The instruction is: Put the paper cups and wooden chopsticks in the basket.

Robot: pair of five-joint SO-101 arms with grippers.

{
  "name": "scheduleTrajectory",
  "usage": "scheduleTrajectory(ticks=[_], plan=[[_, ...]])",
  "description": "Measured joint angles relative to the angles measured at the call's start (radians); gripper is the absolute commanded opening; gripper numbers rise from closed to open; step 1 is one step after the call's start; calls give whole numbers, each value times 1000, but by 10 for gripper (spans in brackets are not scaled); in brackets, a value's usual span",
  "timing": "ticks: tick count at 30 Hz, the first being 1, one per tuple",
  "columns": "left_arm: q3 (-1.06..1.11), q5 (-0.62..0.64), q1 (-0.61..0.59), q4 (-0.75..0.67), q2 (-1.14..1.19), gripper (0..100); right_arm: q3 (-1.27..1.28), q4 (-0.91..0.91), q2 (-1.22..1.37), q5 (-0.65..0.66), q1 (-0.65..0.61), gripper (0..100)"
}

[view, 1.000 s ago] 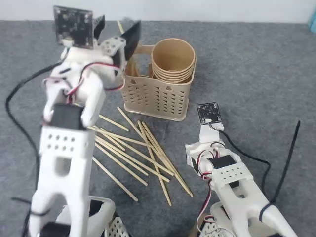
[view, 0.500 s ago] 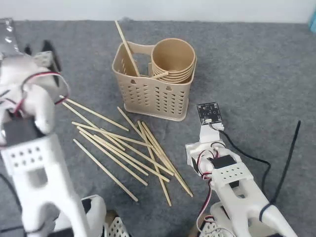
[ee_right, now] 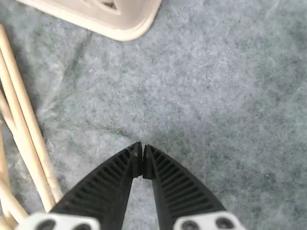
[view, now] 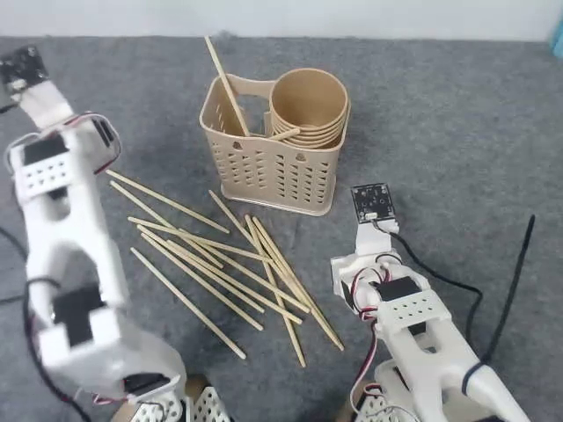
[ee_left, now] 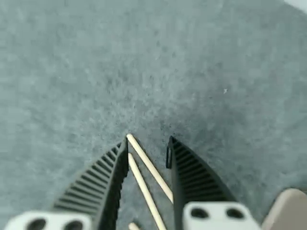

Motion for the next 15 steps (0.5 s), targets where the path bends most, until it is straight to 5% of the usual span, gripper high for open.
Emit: scheduleTrajectory(ticks=[15], plan=[[-203,63,0,0,437,121,0,0,0,0,0,19]])
